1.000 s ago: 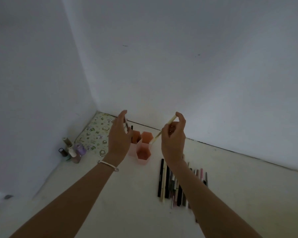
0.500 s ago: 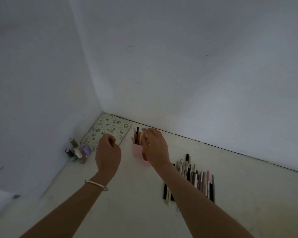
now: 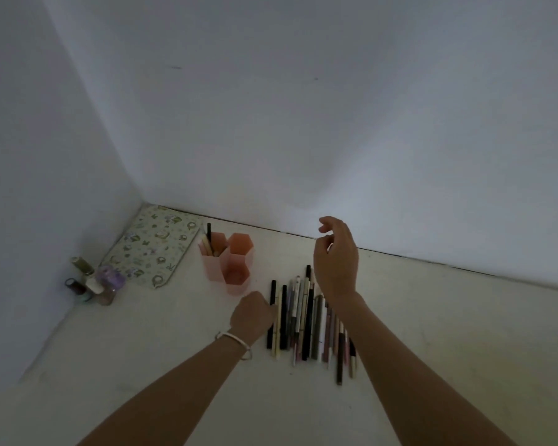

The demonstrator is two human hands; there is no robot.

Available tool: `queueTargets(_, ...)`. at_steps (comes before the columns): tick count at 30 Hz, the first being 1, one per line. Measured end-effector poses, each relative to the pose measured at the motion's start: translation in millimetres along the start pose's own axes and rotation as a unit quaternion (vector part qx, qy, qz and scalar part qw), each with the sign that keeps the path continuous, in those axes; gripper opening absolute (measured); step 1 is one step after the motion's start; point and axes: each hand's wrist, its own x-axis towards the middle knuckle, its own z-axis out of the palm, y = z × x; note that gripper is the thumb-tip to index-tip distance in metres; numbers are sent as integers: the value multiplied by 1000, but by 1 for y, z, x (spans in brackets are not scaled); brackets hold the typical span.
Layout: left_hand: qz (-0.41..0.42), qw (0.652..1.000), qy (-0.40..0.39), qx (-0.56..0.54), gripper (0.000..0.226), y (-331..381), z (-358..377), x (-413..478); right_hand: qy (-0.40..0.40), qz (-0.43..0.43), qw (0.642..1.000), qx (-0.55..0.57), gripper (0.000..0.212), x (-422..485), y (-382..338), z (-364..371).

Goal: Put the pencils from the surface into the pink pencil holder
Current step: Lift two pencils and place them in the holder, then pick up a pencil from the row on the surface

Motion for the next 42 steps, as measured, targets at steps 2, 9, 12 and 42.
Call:
queueTargets(2,5,999,14,39,37,5,11,-2,-7,16,1000,-10,37,-8,12,-10)
queueTargets(9,-2,998,53,28,24,5,22,1,-24,61,998,-22,35,-28,41,-31)
queueTargets(12,-15,999,29,1,20,5,19,4,-39,76,996,-26,35,-32,45,-31)
queueTargets(42,174,847,392,-315,81,-16,-148,-3,-191,135,966,-109,23,-22,-3,88)
